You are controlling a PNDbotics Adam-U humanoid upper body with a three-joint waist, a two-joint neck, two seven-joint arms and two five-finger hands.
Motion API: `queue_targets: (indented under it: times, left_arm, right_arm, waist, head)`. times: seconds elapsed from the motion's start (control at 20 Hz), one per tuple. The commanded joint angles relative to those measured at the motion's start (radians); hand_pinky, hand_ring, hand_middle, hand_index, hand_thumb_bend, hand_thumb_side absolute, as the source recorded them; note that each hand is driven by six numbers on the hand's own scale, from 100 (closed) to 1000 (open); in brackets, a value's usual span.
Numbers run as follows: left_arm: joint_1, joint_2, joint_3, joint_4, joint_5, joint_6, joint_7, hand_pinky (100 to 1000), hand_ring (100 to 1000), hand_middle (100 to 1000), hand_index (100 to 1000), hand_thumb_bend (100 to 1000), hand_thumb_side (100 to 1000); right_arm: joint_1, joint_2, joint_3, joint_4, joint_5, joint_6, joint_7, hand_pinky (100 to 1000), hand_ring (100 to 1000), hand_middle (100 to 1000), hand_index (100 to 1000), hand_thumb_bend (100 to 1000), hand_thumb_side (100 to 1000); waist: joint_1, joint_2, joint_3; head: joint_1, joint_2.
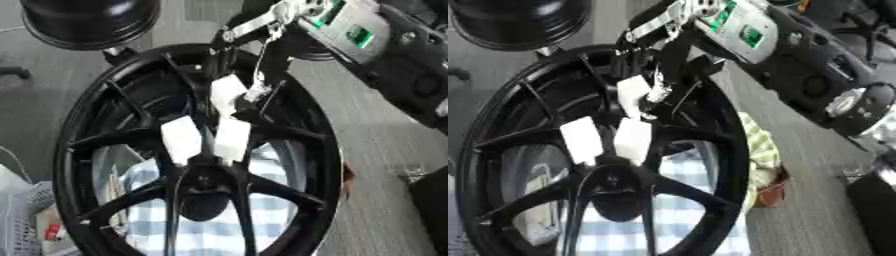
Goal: Pull the pin out of the wheel hub.
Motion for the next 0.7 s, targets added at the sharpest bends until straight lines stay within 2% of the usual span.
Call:
queue_targets:
  times: [0.05, 0.35, 0.5, 0.7]
  left_arm:
    - [-0.012, 0.018, 0.012, -0.017, 0.004, -0.001, 0.002, 769, 874, 733, 881, 308, 735]
    - [-0.012, 0.016, 0.014, -0.017, 0.003, 0.001, 0.004, 770, 875, 734, 881, 309, 735]
    - [-0.012, 0.015, 0.014, -0.017, 0.003, 0.002, 0.006, 770, 875, 734, 881, 309, 735]
    - [-0.012, 0.015, 0.015, -0.017, 0.003, 0.001, 0.007, 770, 875, 734, 881, 309, 735]
  right_arm:
    - [-0.016, -0.007, -0.018, 0.013, 0.005, -0.012, 0.0, 843, 816, 773, 838, 469, 279]
    - [-0.016, 0.003, -0.021, 0.033, -0.005, -0.016, 0.0, 842, 811, 761, 815, 448, 285]
    - [-0.021, 0.007, -0.017, 0.03, -0.025, -0.011, 0.0, 843, 814, 796, 830, 462, 242]
    - [-0.026, 0.01, -0.01, 0.026, -0.042, -0.002, 0.0, 842, 809, 768, 806, 438, 203]
  waist:
    - [0.004, -0.013, 0.002]
    - [0.003, -0.01, 0.002]
    - [0.002, -0.011, 0.001]
    - [0.001, -0.013, 0.002]
  head:
    - [-0.001, 0.007]
    - [0.0, 0.002]
    - [0.001, -0.002]
    - [0.002, 0.001]
